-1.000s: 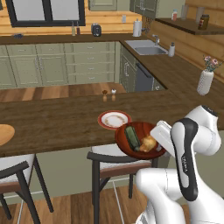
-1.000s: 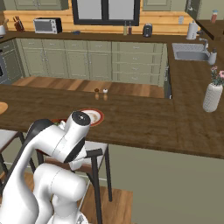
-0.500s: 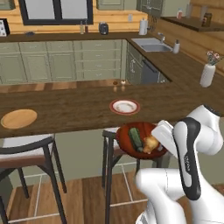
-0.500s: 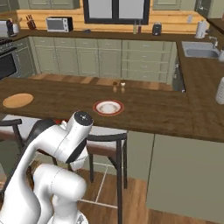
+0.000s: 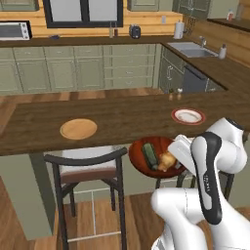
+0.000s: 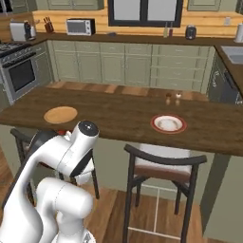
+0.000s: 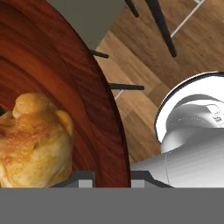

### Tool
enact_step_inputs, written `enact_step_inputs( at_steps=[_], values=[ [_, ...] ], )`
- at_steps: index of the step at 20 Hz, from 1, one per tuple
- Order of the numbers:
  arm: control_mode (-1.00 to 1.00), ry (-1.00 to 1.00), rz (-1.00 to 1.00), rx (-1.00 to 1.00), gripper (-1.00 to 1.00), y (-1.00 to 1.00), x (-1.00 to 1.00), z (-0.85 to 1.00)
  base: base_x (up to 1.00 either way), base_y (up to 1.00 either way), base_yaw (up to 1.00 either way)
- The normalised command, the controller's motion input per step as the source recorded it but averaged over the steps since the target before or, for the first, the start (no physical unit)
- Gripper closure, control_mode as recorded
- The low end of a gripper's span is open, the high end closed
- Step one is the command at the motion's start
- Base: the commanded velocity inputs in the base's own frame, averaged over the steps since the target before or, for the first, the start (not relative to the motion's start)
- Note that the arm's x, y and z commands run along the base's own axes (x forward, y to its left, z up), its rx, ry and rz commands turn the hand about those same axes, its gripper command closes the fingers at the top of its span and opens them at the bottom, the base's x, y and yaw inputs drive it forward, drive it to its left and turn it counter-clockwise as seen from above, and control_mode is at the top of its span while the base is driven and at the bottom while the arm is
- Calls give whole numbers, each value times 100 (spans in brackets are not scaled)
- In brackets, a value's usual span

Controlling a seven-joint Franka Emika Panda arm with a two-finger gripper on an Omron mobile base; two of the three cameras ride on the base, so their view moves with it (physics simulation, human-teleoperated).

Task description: Pick the chicken drumstick and cucumber from their plates and place them in the bowl. Then put the bowl in the fridge.

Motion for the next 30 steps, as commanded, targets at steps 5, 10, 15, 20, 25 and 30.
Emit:
enact_step_inputs(
  at_steps=[5, 10, 15, 20, 25, 30],
  values=[
    [100, 0, 0, 0, 100, 0, 0, 0, 43, 100, 0],
    [100, 0, 0, 0, 100, 0, 0, 0, 62, 100, 0],
    [100, 0, 0, 0, 100, 0, 0, 0, 77, 100, 0],
    [100, 0, 0, 0, 100, 0, 0, 0, 26, 100, -2],
    [100, 0, 0, 0, 100, 0, 0, 0, -1, 100, -6],
    [100, 0, 0, 0, 100, 0, 0, 0, -5, 100, -4]
  ],
)
